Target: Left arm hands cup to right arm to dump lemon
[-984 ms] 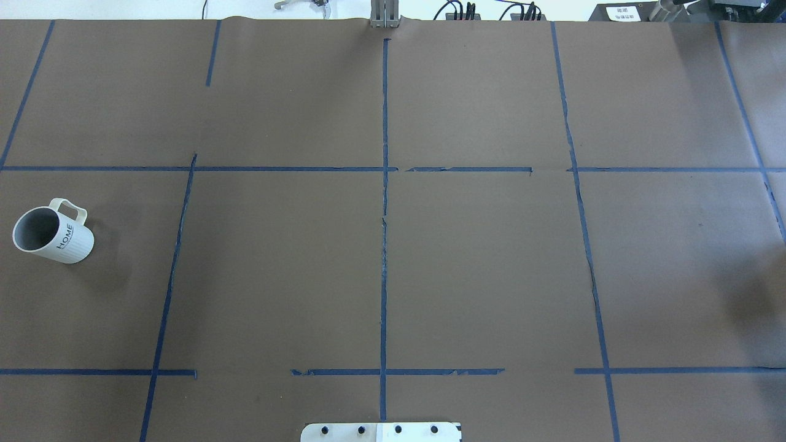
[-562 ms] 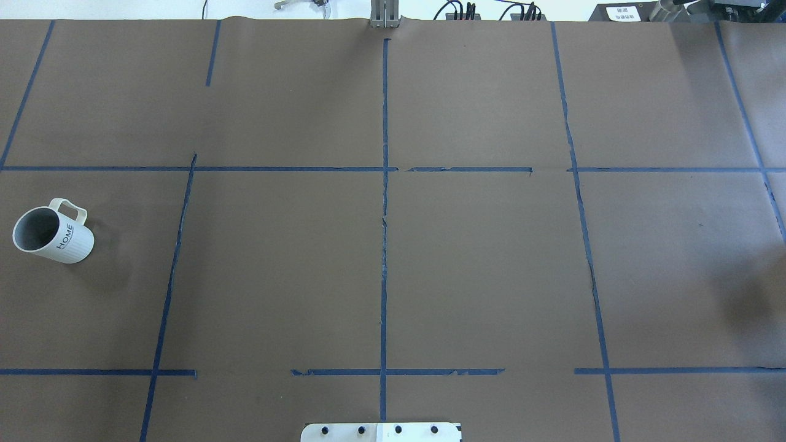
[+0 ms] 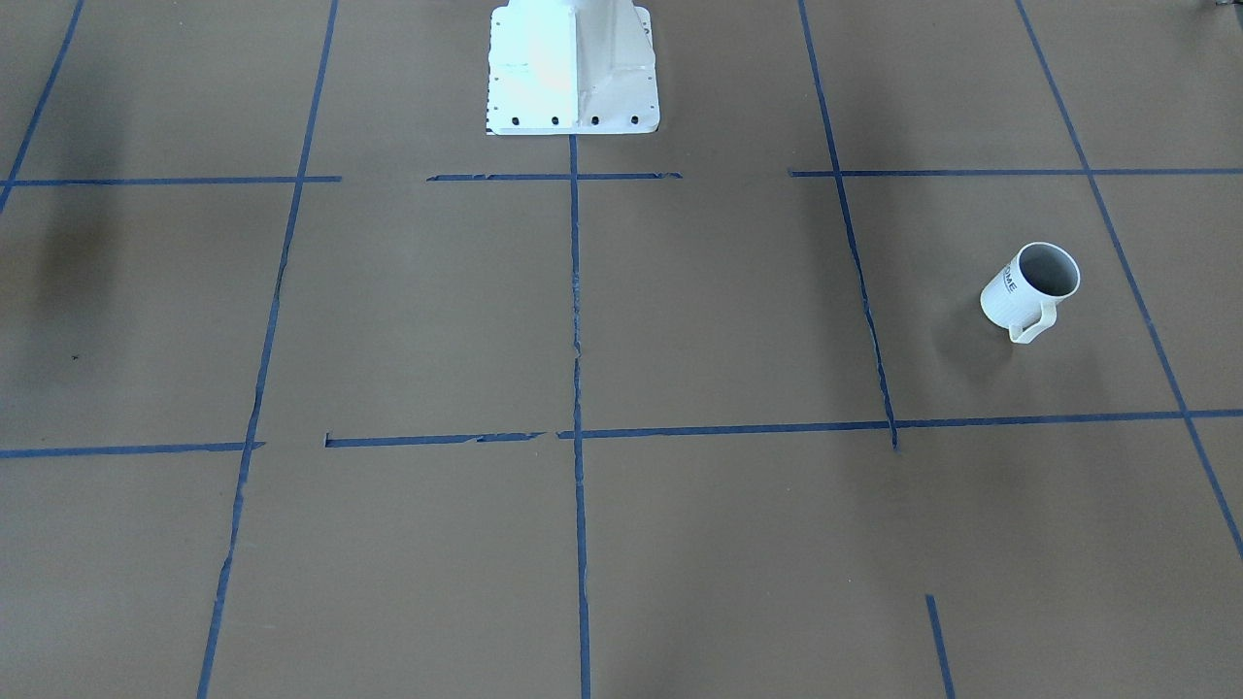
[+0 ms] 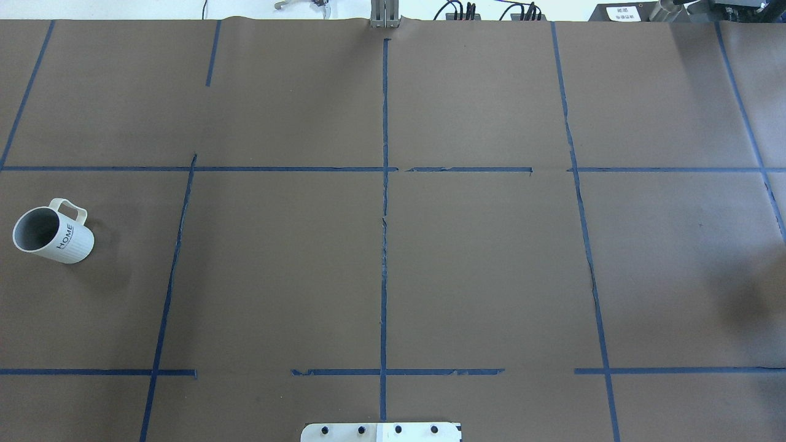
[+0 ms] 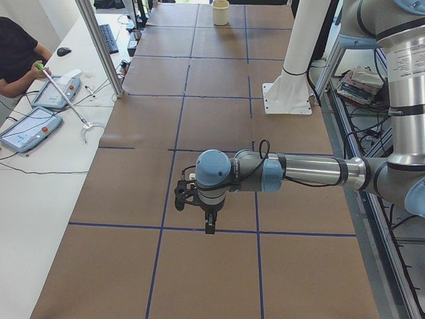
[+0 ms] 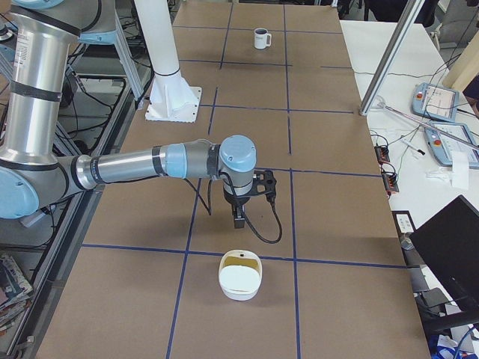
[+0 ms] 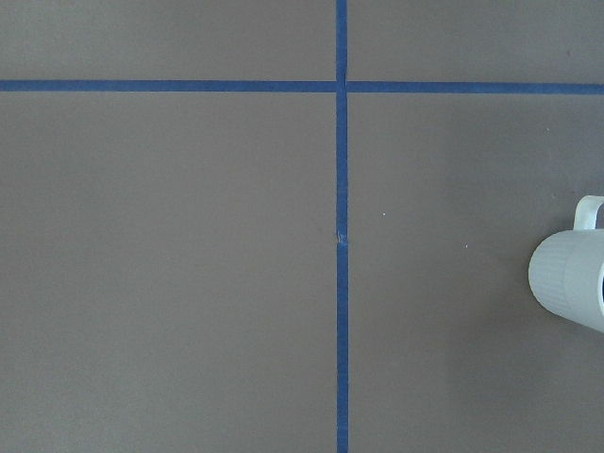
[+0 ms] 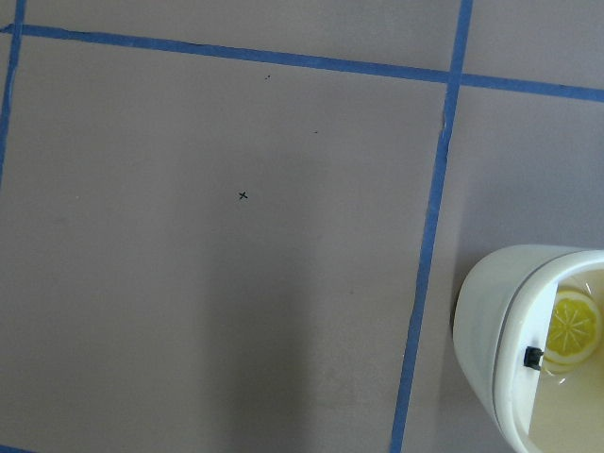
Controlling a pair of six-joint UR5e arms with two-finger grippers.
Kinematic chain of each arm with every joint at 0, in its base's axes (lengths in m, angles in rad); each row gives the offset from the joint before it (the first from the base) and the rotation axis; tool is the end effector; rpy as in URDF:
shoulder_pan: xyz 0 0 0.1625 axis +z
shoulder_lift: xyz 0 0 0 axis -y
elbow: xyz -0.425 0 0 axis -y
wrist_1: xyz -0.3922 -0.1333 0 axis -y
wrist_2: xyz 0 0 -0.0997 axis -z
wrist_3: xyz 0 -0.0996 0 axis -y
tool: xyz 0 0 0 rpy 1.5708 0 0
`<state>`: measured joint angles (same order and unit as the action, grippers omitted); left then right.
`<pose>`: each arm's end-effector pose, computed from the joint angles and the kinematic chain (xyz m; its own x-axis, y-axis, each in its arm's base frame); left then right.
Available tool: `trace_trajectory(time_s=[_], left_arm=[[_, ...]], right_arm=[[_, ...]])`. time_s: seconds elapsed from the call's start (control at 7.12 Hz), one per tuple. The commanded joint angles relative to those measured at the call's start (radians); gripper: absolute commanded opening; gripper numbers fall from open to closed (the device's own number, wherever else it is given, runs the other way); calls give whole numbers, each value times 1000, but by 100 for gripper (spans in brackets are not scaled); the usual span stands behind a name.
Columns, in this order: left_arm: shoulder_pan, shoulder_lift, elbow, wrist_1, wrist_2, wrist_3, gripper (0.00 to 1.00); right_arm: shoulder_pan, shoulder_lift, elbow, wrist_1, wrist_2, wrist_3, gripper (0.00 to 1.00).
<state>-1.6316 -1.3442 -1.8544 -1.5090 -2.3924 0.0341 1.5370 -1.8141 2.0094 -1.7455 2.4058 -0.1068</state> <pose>-0.0843 -0.3911 0.6226 0.6813 -0.0108 -0.7320 0.0376 0.9991 0.0202 0.0465 -0.3852 0.5637 0.6629 -0.1442 0.7347 0.1050 0.9895 0.0995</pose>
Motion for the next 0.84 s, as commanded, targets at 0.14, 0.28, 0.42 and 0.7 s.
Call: trace_trajectory(time_s=[0.14,0.28,0.42,0.7], left_arm=[[1,2,-26,-7,9,-10,100],[1,2,-29,-8,9,-8,100],[1,-7,-26,-16,13,50,100],[1,16,-32,-16,2,63,100]], right_arm=[[-1,4,-1,4,1,-2,100],[0,9,-4,9,1,-4,100],[0,9,-6,9,1,-4,100],[0,9,-12,11,1,-17,100]])
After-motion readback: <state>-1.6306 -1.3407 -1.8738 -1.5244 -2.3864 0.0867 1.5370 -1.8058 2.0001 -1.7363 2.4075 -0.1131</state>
